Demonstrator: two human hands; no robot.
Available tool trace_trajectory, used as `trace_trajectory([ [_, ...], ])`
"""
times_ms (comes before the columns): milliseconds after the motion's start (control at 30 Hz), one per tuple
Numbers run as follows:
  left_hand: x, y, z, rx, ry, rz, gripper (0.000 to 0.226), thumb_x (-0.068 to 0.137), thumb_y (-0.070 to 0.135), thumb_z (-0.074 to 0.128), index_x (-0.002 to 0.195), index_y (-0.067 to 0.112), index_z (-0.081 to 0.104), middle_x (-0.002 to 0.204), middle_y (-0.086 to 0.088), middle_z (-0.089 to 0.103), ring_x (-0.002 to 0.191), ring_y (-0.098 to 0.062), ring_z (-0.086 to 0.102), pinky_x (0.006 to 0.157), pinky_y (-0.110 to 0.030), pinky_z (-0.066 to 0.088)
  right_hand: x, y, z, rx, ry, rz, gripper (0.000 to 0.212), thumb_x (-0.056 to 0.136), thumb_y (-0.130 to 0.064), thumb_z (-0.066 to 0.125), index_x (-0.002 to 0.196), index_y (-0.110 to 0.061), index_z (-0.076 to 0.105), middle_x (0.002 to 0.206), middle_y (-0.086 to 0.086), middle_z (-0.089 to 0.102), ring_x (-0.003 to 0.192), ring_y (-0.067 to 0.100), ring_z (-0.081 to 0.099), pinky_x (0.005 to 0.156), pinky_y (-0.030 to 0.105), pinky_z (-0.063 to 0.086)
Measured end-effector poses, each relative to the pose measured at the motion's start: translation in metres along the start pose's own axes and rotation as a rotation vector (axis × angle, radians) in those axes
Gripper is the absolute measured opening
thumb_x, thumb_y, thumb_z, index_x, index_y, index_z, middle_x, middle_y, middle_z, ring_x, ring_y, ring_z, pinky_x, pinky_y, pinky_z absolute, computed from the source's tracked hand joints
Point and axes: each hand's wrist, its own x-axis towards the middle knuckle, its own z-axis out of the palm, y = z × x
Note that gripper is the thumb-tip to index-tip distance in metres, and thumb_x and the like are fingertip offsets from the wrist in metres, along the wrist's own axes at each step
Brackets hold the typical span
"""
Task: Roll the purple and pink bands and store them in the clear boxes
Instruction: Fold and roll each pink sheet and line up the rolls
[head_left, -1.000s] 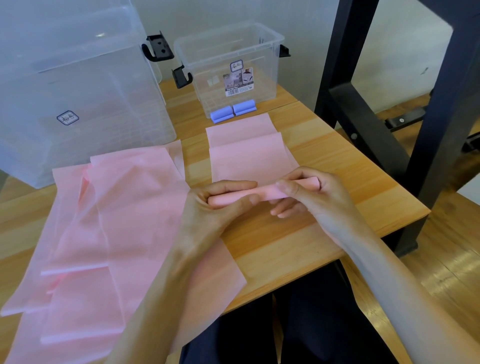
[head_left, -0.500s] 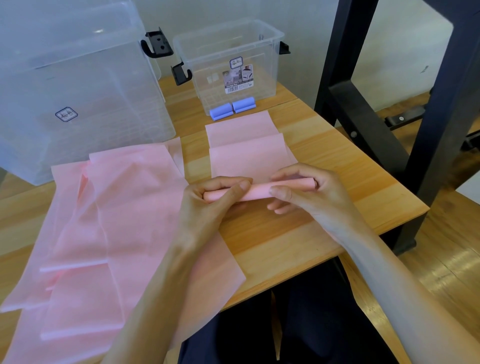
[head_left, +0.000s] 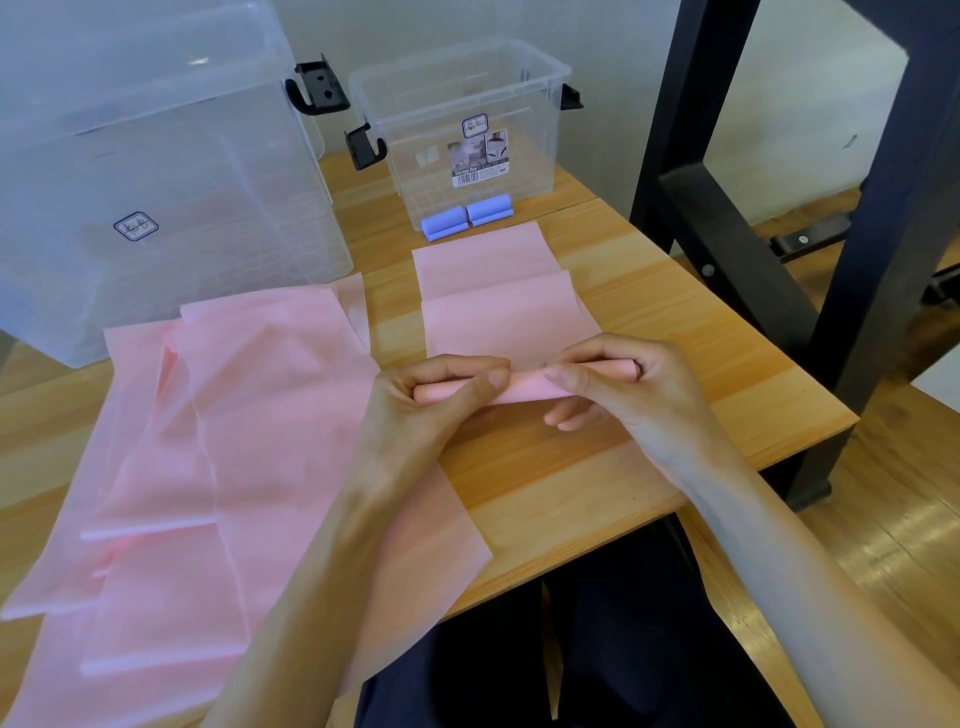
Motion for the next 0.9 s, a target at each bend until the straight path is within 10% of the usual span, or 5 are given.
trace_trajectory([
  [900,-0.0004,0.0015,-0.0024,-0.017,0.013,-0.014,0.017,0.069,0.03,0.077,0.083,0.023,0.081,0.092,-0.002,0.078,0.09,-0.017,0.072,0.082,-0.03,0.059,0.0009,0.0013,-0.0009,-0.008,-0.061,-0.015,0.024,0.079,-0.015,0.074,0.1,-0.003,0.072,0.09,0.013,0.075,0.072,0.031,0.074,0.062,0.032,0.062],
])
